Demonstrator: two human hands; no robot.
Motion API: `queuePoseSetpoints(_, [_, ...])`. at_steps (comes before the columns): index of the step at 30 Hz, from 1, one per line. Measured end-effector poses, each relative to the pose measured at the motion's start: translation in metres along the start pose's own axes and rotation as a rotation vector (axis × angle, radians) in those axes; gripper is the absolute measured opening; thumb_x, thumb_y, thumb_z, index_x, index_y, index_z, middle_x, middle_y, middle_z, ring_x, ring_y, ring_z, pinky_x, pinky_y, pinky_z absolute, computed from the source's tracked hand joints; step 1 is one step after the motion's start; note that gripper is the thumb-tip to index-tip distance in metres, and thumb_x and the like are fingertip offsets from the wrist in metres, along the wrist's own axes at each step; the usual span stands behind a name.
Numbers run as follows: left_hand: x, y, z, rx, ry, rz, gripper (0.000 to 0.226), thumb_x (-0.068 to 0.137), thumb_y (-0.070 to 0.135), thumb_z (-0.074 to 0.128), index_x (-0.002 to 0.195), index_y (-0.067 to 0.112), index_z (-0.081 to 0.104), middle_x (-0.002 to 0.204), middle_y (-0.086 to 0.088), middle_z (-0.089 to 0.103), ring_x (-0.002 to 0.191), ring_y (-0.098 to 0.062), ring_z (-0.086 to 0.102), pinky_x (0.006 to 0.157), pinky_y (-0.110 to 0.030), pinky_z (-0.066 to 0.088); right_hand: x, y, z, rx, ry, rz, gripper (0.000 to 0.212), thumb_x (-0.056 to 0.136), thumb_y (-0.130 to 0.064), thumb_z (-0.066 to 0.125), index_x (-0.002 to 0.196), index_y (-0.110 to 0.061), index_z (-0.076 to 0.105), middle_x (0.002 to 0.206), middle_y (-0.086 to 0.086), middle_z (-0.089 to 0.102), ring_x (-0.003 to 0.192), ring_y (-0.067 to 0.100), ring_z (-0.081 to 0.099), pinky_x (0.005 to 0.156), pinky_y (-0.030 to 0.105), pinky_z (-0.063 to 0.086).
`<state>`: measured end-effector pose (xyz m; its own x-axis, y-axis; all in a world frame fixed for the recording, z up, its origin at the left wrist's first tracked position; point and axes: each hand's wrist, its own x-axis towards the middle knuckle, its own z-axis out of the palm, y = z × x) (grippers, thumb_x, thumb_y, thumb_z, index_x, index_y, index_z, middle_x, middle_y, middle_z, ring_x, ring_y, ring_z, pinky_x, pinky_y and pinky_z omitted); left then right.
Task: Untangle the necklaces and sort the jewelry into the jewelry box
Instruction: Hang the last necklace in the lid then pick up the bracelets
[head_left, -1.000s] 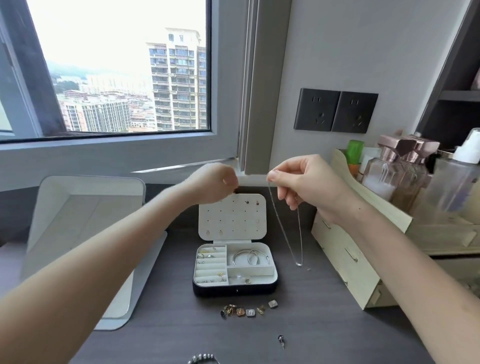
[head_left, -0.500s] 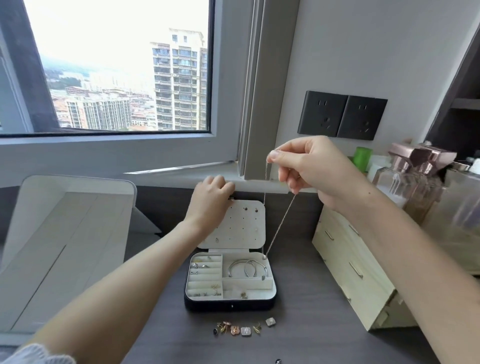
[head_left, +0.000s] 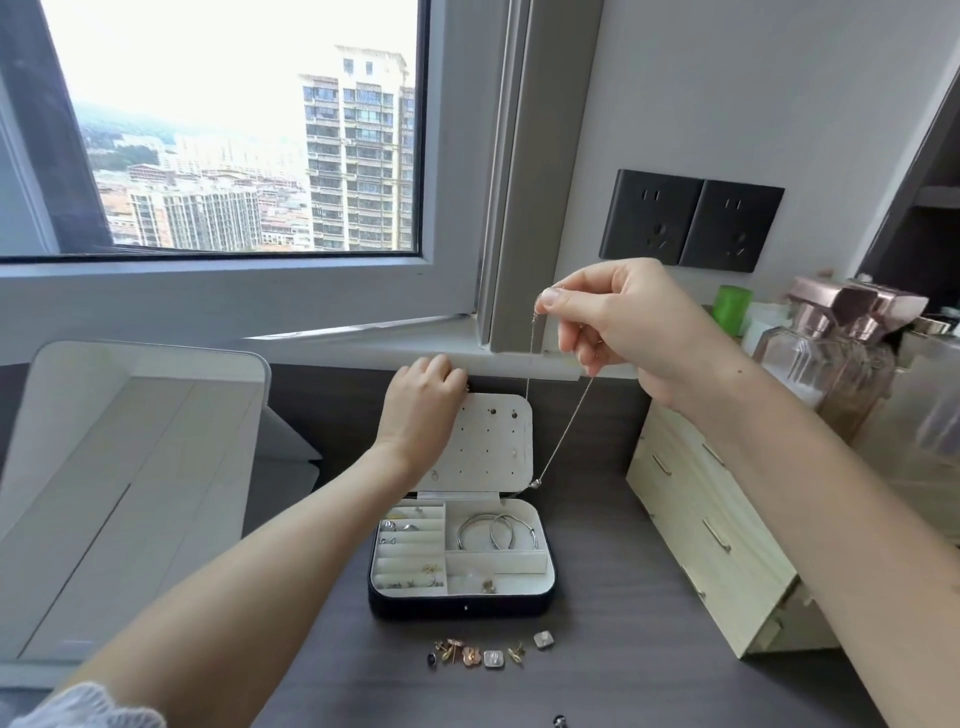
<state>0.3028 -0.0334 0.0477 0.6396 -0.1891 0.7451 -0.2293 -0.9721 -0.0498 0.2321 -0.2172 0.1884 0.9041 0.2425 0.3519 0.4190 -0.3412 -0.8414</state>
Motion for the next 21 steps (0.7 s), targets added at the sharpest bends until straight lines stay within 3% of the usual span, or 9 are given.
queuePoseSetpoints(9, [0.001,0.001,0.009,-0.018,-0.029,-0.019,0.03,0.047,-0.016,0.076,0.058,0.006,0.059,0.057,-0.007,0.052,0.049,-0.025,0.047,0.04,-0.025,0.029,-0.001,0.0,-0.001,0.002,0.003,0.008,0.012,0.089,-0.013,0.061,0.083,-0.004,0.067,0.047,-0.002,0.056,0.037,0.007,0.045,0.04,0.02,0.041])
queuePoseSetpoints(13, [0.004,0.002,0.003,-0.113,-0.025,0.001,0.029,0.054,-0.023,0.063,0.063,0.003,0.054,0.064,-0.012,0.053,0.057,-0.03,0.049,0.043,-0.032,0.039,-0.002,-0.001,-0.002,0.012,0.012,0.014,0.013,0.089,-0.013,0.061,0.085,-0.002,0.067,0.049,-0.001,0.056,0.038,0.008,0.044,0.041,0.021,0.041])
queuePoseSetpoints(18, [-0.003,0.005,-0.02,-0.132,-0.033,0.078,0.03,0.059,-0.021,0.051,0.072,0.007,0.047,0.064,-0.005,0.048,0.06,-0.028,0.042,0.054,-0.033,0.027,0.002,-0.009,-0.006,0.001,0.036,-0.015,0.013,0.088,-0.013,0.061,0.083,-0.003,0.069,0.049,-0.001,0.056,0.038,0.008,0.044,0.04,0.02,0.039])
queuePoseSetpoints(21, [-0.017,0.01,-0.037,-0.224,-0.08,0.11,0.024,0.069,-0.014,0.053,0.075,0.007,0.044,0.064,-0.005,0.049,0.06,-0.029,0.042,0.051,-0.041,0.039,0.008,-0.021,-0.014,-0.006,0.083,-0.052,0.013,0.087,-0.013,0.061,0.079,-0.006,0.069,0.047,-0.003,0.055,0.039,0.008,0.041,0.04,0.019,0.033])
